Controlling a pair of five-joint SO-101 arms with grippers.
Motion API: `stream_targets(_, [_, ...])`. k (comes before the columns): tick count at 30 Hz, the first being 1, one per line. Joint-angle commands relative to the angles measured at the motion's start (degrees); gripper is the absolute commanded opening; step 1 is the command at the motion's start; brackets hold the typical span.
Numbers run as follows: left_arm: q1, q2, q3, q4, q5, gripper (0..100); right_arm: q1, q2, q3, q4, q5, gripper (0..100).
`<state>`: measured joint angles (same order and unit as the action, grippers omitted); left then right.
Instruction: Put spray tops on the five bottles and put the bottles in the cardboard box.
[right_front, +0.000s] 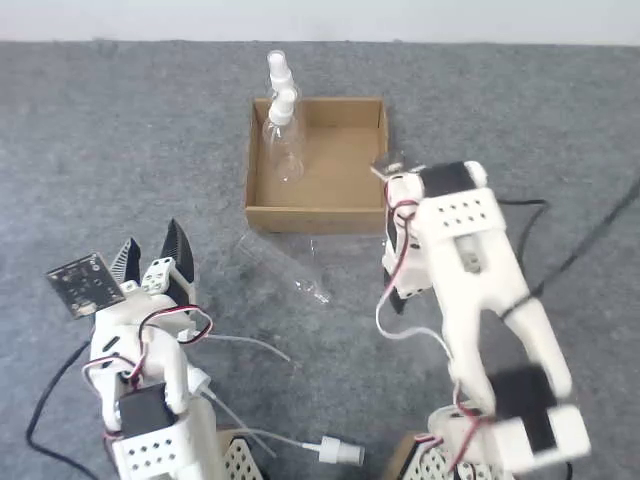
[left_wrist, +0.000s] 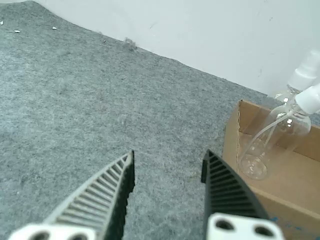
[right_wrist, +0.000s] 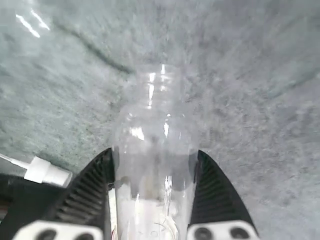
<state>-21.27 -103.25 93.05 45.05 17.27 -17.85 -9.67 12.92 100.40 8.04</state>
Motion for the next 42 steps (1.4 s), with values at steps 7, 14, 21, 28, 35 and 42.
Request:
stream_targets(7, [-0.44,-0.97,-0.48,-1.93,-0.44,21,-10.51,-22.20,5.01,1.89,-0.62,0.7])
stream_targets(14, [-0.44,-0.97,-0.48,-1.93,-0.44,21,-17.01,-34.51,9.41,-5.14,-0.79,0.7])
stream_targets(21, [-0.44,-0.97,-0.48,-1.93,-0.44,21,-17.19,-45.41,20.48,-19.91,-0.88,0.7])
stream_targets(28, [-0.44,-0.97,-0.48,-1.93,-0.44,21,-17.19,-52.00,34.37,-36.62,-0.88,0.7])
stream_targets(35, [-0.35,-0.97,-0.22,-1.93,-0.44,21,-17.19,-58.33,47.30,-51.03,-0.88,0.7])
stream_targets(42, [-0.35,-0.97,-0.31,-1.93,-0.44,21,-17.19,-65.71,52.84,-51.91,-0.88,0.7])
